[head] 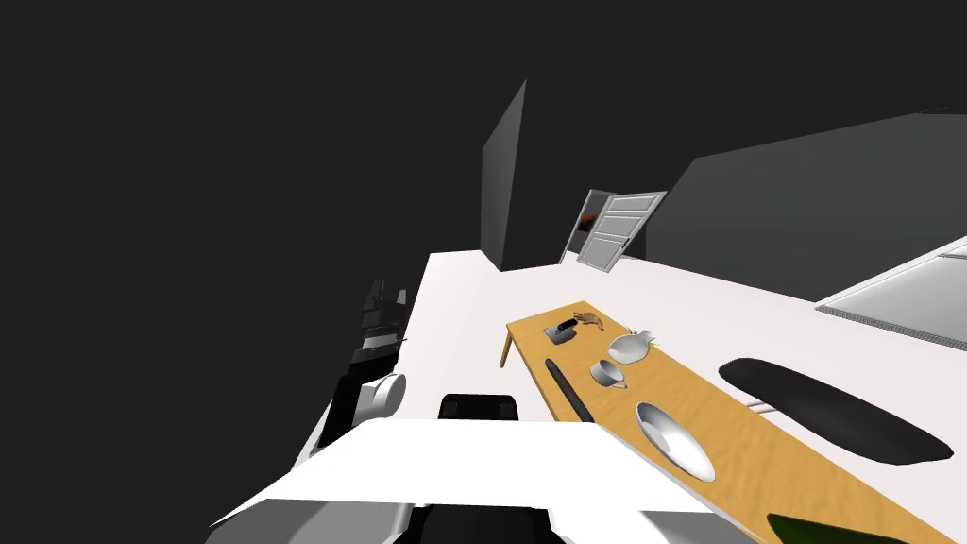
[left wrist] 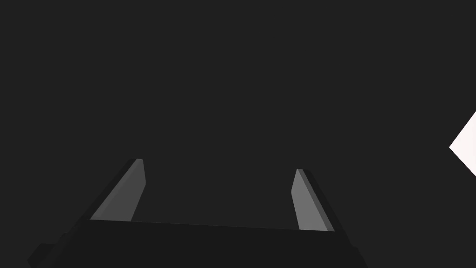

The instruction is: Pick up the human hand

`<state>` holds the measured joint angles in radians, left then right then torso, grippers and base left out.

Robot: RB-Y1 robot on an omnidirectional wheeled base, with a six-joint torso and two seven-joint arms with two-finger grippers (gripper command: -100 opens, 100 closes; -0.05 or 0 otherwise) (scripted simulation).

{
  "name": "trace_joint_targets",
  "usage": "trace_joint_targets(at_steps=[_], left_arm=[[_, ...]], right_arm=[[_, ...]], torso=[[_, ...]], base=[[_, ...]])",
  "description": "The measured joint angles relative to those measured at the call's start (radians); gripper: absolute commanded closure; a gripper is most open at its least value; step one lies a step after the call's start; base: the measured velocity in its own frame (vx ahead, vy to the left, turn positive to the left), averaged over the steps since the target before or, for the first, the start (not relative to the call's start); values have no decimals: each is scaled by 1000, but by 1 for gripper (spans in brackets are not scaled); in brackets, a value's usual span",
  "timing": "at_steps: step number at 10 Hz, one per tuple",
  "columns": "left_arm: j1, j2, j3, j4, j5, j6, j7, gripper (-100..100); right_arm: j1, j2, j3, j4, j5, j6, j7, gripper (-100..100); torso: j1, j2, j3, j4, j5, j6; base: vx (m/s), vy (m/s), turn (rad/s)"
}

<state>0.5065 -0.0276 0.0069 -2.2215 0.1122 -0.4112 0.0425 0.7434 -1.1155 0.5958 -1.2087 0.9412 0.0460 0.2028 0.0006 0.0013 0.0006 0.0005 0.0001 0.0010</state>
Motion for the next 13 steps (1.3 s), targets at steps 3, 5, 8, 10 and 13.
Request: trace_joint_targets(at_steps=[3, 5, 8, 10, 13], left_arm=[[0, 0, 0, 0, 0, 0, 0, 0], [0, 0, 0, 0, 0, 0, 0, 0], [0, 0, 0, 0, 0, 0, 0, 0], [0, 0, 0, 0, 0, 0, 0, 0], [0, 0, 0, 0, 0, 0, 0, 0]], right_arm=[[-29, 46, 19, 41, -8, 11, 16, -100], [-36, 68, 15, 61, -4, 7, 25, 100], [-35, 68, 16, 61, -4, 6, 26, 100], [-36, 68, 16, 61, -4, 6, 25, 0], [-10, 33, -8, 31, 7, -4, 15, 100]], torso=[[-2, 1, 0, 0, 0, 0], [0, 1, 0, 0, 0, 0], [1, 1, 1, 1, 0, 0], [1, 1, 1, 1, 1, 0], [6, 1, 1, 1, 2, 1]], base=[[-7, -43, 52], [-2, -8, 6], [0, 0, 0], [0, 0, 0], [6, 51, -94]])
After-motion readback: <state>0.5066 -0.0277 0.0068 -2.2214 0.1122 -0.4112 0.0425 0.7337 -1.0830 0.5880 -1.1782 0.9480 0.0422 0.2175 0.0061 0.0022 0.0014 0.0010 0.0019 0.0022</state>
